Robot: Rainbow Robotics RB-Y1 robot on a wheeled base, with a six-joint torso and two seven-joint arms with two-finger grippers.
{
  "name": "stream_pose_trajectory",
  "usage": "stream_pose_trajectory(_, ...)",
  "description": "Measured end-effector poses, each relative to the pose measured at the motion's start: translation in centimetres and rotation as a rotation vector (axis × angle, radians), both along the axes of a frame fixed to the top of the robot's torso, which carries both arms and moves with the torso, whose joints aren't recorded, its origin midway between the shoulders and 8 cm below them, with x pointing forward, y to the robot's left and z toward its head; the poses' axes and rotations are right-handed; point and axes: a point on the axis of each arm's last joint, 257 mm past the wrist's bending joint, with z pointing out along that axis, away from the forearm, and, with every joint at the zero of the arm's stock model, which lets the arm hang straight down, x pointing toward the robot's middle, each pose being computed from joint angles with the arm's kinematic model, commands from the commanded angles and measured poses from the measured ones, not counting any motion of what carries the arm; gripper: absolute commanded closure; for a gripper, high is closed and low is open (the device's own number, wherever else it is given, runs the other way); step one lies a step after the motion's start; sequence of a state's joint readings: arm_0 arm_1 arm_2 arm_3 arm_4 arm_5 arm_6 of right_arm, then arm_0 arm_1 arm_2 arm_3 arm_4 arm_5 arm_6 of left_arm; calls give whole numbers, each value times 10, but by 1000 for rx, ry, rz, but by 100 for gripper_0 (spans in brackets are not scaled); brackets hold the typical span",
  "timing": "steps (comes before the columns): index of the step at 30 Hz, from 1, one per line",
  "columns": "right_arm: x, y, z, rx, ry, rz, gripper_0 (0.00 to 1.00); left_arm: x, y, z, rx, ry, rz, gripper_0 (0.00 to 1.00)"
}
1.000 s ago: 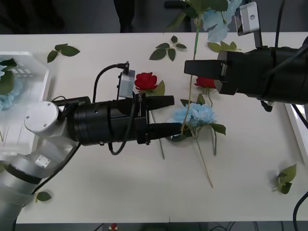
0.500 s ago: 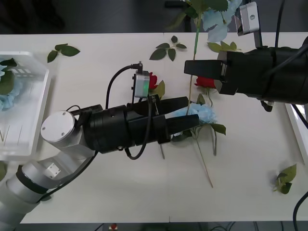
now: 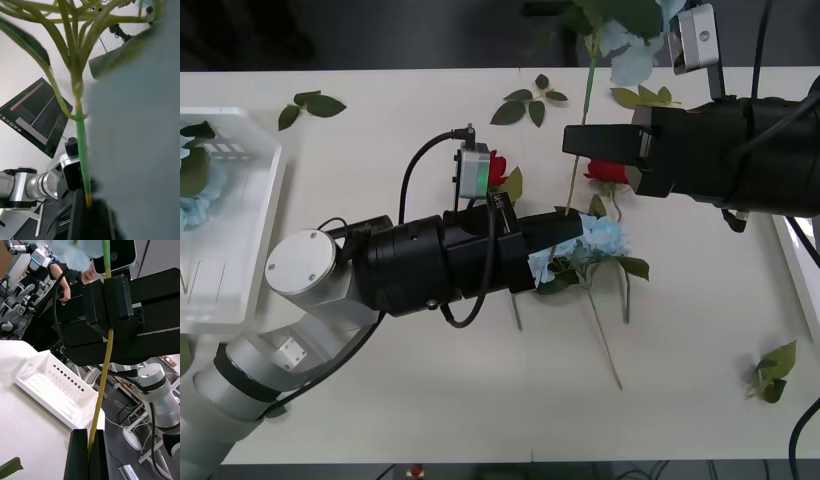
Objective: Place the red flowers into the right box and the blue flowers into the left box. If a person shows an open palm, hand one flower to the person first, then continue sorting.
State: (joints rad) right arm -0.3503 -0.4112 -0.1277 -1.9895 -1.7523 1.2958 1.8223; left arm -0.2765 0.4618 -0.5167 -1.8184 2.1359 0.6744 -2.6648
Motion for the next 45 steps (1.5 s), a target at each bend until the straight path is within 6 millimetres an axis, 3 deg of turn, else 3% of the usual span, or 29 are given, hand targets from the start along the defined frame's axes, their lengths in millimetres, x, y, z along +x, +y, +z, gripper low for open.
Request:
stream_pose_trajectory(1, 0, 0, 0, 0, 0, 0, 40, 0, 0, 0, 0, 0, 0, 100)
stream_pose_trajectory(2, 0, 0, 0, 0, 0, 0, 26, 1, 0, 0, 0, 0, 3, 100)
stream_pose_trajectory(3, 0, 0, 0, 0, 0, 0, 6, 2, 1, 0, -1, 1, 9, 100)
stream_pose_trajectory(4, 0, 0, 0, 0, 0, 0, 0, 4, 1, 0, -3, 2, 16, 100)
stream_pose_trajectory(15, 0, 0, 0, 0, 0, 0, 0, 7, 2, 1, -2, -1, 27, 100)
stream_pose_trajectory(21, 0, 0, 0, 0, 0, 0, 0, 34, 29, 3, 79, -102, 103, 100)
stream_pose_trajectory(27, 0, 0, 0, 0, 0, 0, 0, 75, 105, 9, 174, 54, 178, 100)
stream_pose_trajectory(31, 0, 0, 0, 0, 0, 0, 0, 98, 167, 10, 308, -1, 280, 100)
stream_pose_trajectory(34, 0, 0, 0, 0, 0, 0, 0, 112, 215, 13, 357, 77, 367, 100)
stream_pose_trajectory(37, 0, 0, -1, 0, 2, -1, 0, 120, 269, 8, 396, 250, 472, 100)
stream_pose_trajectory(40, 4, -4, -3, -5, 2, -19, 0, 124, 333, 5, 488, 293, 600, 100)
stream_pose_trajectory(45, 41, -32, -25, -131, -38, -176, 0, 119, 439, -10, 672, 378, 844, 100)
